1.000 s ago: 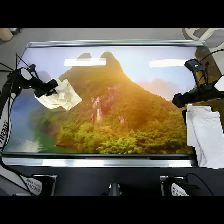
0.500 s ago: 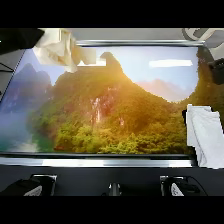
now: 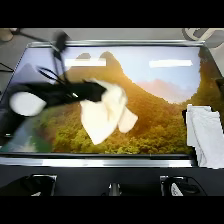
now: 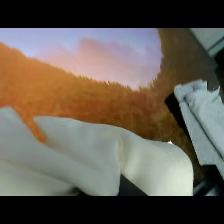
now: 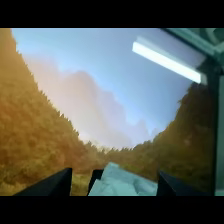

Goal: Fold the shirts.

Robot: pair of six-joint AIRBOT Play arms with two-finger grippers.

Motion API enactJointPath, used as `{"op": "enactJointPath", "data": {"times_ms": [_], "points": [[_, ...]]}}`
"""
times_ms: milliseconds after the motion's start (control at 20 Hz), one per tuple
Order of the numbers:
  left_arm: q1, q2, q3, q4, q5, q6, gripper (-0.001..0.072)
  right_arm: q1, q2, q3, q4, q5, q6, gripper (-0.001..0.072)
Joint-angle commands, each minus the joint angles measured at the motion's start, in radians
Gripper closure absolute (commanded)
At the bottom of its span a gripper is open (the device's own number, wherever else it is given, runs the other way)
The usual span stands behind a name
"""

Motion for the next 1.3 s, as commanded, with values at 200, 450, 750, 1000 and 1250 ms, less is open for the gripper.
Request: {"op": "enactJointPath", "data": {"times_ms": [200, 450, 750, 1000, 1250], "points": [[-0.025, -0.239, -0.152, -0.150, -0.097, -0.037, -0.0013, 0.001, -0.316, -0.179, 0.071, 0.116, 0.021, 0.0136], [0.291, -0.156, 0.024, -0.125, -0.480, 0.113, 0.0019, 0.001, -0.364, -0.342, 0.278, 0.104, -0.060, 0.0082], [0.311, -0.035, -0.342, -0.086, -0.507, 0.135, 0.0081, 0.001, -0.364, -0.576, 0.464, 0.102, -0.163, 0.0083], [0.220, -0.069, -0.576, -0.275, -0.201, 0.135, 0.0081, 0.001, -0.364, -0.638, 0.499, 0.079, -0.188, 0.0082], [0.135, -0.159, -0.579, -0.395, -0.056, 0.135, 0.0083, 0.001, -0.364, -0.639, 0.498, 0.059, -0.188, 0.0002]]}}
